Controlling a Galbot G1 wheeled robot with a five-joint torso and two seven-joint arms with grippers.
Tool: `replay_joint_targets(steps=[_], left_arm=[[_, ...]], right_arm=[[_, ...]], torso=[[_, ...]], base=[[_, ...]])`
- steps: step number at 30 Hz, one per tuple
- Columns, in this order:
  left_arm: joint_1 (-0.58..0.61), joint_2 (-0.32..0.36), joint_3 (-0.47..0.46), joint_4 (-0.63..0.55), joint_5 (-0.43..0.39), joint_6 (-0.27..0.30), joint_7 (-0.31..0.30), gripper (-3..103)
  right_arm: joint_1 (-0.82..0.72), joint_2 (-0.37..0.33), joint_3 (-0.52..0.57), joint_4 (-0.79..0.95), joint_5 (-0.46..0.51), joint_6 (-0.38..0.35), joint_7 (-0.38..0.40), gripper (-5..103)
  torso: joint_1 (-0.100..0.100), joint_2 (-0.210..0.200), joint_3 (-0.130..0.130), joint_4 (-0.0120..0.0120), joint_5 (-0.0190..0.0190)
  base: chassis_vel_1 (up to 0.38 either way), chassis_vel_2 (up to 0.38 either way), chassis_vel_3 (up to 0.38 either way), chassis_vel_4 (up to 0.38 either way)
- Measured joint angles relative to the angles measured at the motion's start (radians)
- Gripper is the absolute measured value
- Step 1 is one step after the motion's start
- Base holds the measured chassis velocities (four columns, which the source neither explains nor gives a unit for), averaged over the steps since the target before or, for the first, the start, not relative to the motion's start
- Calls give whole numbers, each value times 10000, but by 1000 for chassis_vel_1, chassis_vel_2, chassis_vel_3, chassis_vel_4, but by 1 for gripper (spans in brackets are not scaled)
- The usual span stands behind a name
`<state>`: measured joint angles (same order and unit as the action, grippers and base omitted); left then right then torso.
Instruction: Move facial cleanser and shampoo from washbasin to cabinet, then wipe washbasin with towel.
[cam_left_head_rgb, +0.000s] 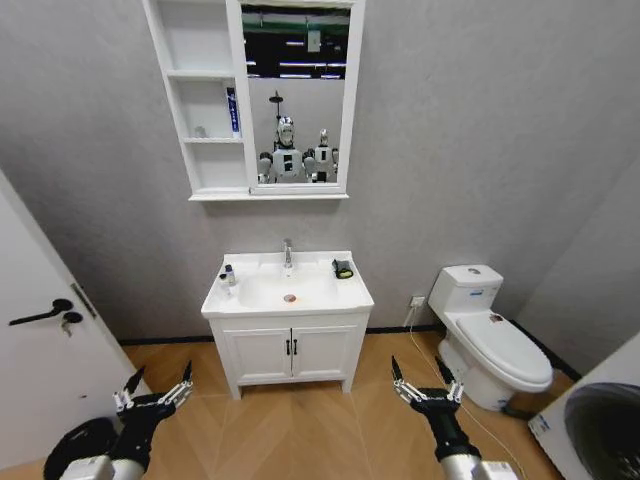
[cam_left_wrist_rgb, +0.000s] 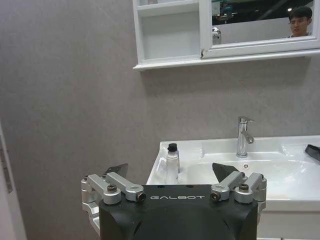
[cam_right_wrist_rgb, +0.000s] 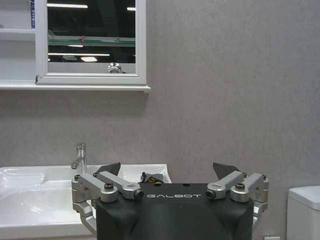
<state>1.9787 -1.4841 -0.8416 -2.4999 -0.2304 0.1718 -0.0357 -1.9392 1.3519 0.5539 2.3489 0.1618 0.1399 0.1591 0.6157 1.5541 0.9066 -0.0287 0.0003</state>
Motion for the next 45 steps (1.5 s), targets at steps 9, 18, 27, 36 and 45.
replay_joint_targets(steps=[9, 18, 27, 36, 45], left_arm=[[-55, 79, -39, 122, 3, -12, 1, 96], [-687, 745, -84, 1415, -221, -39, -44, 97], [-3630, 3077, 803, 4285, -989, 398, -289, 97], [-6377, 3810, 2532, 7090, -1375, 475, -865, 97], [-8246, 3439, 3299, 9141, -1311, 293, -959, 97]], right_arm=[[220, 19, -100, -308, -579, 568, 63, 100], [647, -421, -415, -847, -756, 561, -197, 100], [572, -448, -341, -1283, -707, 633, -298, 100], [449, -337, -168, -1598, -659, 519, -280, 100], [246, -165, -43, -1752, -630, 519, -206, 100]], torso=[[8, -3, 2, 1, -2], [-16, 7, -5, 5, -5], [-1, 2, 0, -3, -6], [0, 1, 0, -1, -3], [-1, 0, 0, 0, -3]], base=[[-278, 285, 288, -241], [-3, 9, -13, 18], [18, -12, -7, 15], [0, 0, 0, 0], [0, 0, 0, 0]])
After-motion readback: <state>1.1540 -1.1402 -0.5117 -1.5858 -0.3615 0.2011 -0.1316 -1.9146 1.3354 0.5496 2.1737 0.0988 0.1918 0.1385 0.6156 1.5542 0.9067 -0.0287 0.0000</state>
